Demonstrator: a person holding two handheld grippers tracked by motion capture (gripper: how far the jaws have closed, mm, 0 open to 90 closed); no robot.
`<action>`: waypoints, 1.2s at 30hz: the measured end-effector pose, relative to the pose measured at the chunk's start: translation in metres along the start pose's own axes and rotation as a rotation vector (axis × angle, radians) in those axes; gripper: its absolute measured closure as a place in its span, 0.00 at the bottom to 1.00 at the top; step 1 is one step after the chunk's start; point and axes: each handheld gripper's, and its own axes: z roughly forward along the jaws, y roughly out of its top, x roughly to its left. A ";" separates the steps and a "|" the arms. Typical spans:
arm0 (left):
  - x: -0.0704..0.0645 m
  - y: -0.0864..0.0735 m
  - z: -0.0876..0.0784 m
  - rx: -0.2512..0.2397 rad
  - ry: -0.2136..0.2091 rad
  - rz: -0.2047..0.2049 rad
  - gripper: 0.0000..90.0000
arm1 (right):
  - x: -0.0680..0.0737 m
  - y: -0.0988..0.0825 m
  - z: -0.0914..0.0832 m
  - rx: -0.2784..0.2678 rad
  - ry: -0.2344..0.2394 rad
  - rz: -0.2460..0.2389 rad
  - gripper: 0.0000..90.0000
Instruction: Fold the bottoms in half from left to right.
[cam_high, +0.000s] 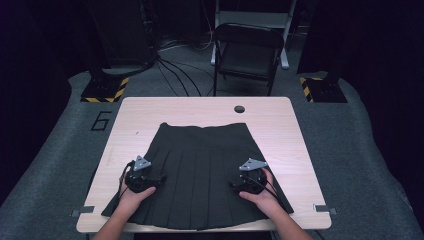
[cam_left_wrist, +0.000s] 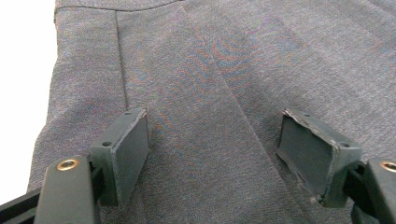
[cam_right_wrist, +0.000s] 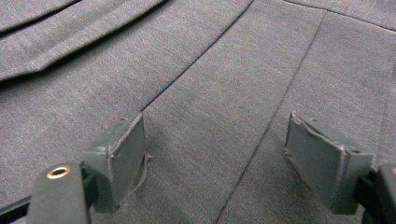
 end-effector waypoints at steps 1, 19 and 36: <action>0.000 0.000 0.000 -0.006 0.002 -0.002 0.27 | 0.000 0.000 0.000 0.001 -0.001 0.000 0.22; 0.001 0.000 0.000 -0.003 -0.007 -0.011 0.28 | -0.003 0.004 -0.008 0.034 -0.003 0.034 0.34; 0.002 0.000 -0.001 -0.011 0.000 -0.025 0.30 | -0.016 0.004 -0.019 0.002 -0.053 0.076 0.35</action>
